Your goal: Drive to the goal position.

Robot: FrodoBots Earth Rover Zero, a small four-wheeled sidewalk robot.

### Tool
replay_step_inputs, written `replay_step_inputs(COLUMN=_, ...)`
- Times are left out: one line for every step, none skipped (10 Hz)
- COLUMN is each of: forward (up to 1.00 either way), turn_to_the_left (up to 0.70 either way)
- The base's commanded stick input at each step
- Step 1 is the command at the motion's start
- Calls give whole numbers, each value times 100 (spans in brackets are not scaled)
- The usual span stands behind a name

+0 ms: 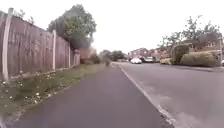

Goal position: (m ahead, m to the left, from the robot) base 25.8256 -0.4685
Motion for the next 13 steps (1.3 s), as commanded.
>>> replay_step_inputs(forward=100, turn_to_the_left=0)
replay_step_inputs(forward=100, turn_to_the_left=0)
replay_step_inputs(forward=100, turn_to_the_left=0)
replay_step_inputs(forward=100, turn_to_the_left=0)
replay_step_inputs(forward=100, turn_to_the_left=0)
replay_step_inputs(forward=100, turn_to_the_left=0)
replay_step_inputs(forward=100, turn_to_the_left=0)
replay_step_inputs(forward=100, turn_to_the_left=0)
replay_step_inputs(forward=100, turn_to_the_left=0)
replay_step_inputs(forward=100, turn_to_the_left=-1)
replay_step_inputs(forward=100, turn_to_the_left=-7)
replay_step_inputs(forward=100, turn_to_the_left=-10)
replay_step_inputs(forward=100, turn_to_the_left=-13)
